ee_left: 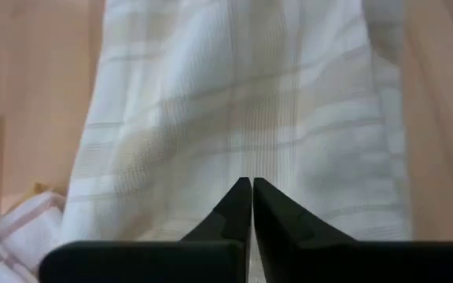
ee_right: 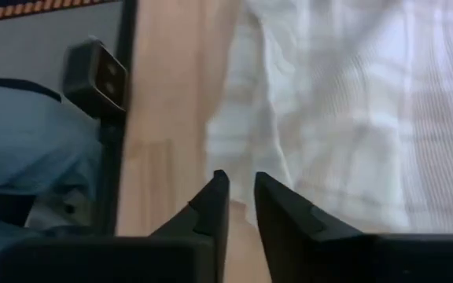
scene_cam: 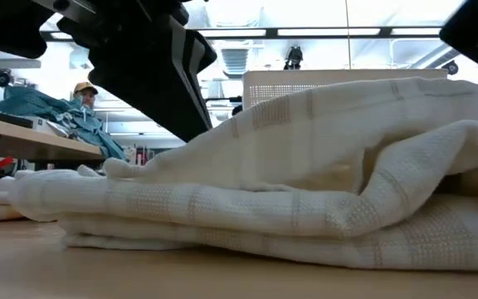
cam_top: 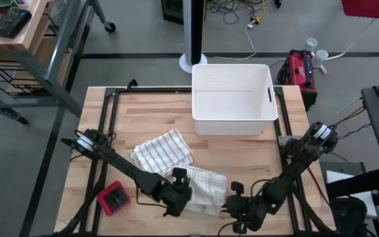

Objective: Fold towel
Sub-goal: Fold the light gray patterned towel

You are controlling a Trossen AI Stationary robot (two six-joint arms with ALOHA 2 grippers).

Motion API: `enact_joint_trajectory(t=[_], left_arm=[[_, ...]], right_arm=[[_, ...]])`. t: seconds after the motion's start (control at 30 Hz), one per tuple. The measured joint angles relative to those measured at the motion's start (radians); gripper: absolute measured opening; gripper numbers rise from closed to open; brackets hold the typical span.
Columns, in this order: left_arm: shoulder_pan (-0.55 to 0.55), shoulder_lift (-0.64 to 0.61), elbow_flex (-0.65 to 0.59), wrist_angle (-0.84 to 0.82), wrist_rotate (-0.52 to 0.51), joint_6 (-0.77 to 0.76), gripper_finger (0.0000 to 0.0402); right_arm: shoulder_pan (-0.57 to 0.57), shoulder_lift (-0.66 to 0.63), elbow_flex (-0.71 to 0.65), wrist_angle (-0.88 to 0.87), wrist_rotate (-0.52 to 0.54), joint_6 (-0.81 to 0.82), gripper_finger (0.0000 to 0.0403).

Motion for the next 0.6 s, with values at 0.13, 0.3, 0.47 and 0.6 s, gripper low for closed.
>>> enact_joint_trajectory(t=[0.13, 0.3, 0.47, 0.6], left_arm=[[-0.007, 0.000, 0.000, -0.012, -0.002, -0.007, 0.0008], [-0.031, 0.000, 0.000, -0.017, 0.083, 0.028, 0.0002], [-0.038, 0.000, 0.000, 0.017, 0.085, 0.029, 0.0001], [-0.037, 0.000, 0.000, 0.035, 0.084, 0.027, 0.0001]], right_arm=[[-0.001, 0.000, 0.035, -0.016, 0.012, -0.032, 0.0026], [-0.003, 0.000, 0.069, -0.226, 0.120, 0.103, 0.0004], [-0.025, 0.000, 0.036, -0.159, 0.065, 0.123, 0.0001], [-0.034, 0.000, 0.028, -0.085, 0.003, 0.099, 0.0000]])
